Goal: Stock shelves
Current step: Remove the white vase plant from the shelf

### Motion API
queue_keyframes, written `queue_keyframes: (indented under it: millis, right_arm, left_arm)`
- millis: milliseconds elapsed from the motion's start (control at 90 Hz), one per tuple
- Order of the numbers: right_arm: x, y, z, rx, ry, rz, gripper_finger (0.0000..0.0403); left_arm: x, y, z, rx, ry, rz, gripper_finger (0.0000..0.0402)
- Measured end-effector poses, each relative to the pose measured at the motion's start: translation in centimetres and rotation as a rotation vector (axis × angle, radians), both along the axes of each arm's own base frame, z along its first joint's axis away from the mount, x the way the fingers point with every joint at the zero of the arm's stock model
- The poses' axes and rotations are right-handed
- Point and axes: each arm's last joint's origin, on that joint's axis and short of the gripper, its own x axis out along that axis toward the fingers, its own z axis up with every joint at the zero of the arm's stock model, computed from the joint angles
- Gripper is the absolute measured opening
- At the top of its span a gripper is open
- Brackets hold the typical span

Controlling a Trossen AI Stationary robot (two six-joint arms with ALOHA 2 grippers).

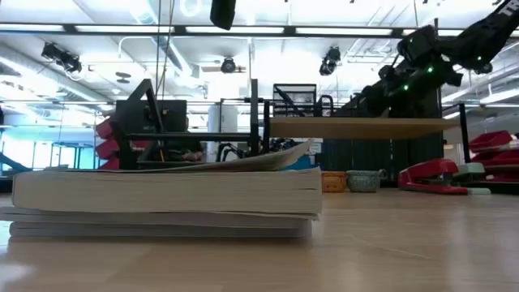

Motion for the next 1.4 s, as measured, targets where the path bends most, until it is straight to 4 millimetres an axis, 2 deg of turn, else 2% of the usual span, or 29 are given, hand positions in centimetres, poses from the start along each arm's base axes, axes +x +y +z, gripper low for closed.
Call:
queue_keyframes:
  millis: [189,333,422,556,767,889,1133,1267,1400]
  right_arm:
    - [-0.3,2.1,5.4,-0.093,-0.035,-0.011,0.0322]
    - [-0.8,5.2,9.8,-0.131,-0.078,0.049,0.0322]
    - [-1.0,7.6,10.8,-0.111,-0.078,0.146,0.0322]
    - [-1.4,11.3,10.8,-0.018,-0.129,0.306,0.0322]
    - [-1.7,16.2,7.7,0.201,-0.175,0.554,0.0322]
    - [-1.3,18.8,4.7,0.298,-0.156,0.659,0.0322]
    - [0.0,24.7,-1.6,0.330,-0.139,0.820,0.0322]
    - [-0.4,27.0,-5.2,0.358,-0.084,0.824,0.0322]
    - [-0.9,27.9,-8.0,0.372,-0.004,0.753,0.0322]
  left_arm:
    - [0.0,0.0,0.0,-0.001,0.000,0.000,0.0000]
    - [0.0,0.0,0.0,-0.001,0.000,0.000,0.0000]
    - [0.0,0.0,0.0,-0.001,0.000,0.000,0.0000]
    - [0.0,0.0,0.0,-0.001,0.000,0.000,0.0000]
    - [0.0,0.0,0.0,-0.002,-0.002,0.000,0.0000]
    - [0.0,0.0,0.0,-0.002,-0.001,0.000,0.0000]
    - [0.0,0.0,0.0,0.000,-0.001,0.001,0.0000]
    - [0.0,0.0,0.0,0.005,0.001,0.001,0.0000]
    - [0.0,0.0,0.0,0.023,0.006,-0.001,0.0000]
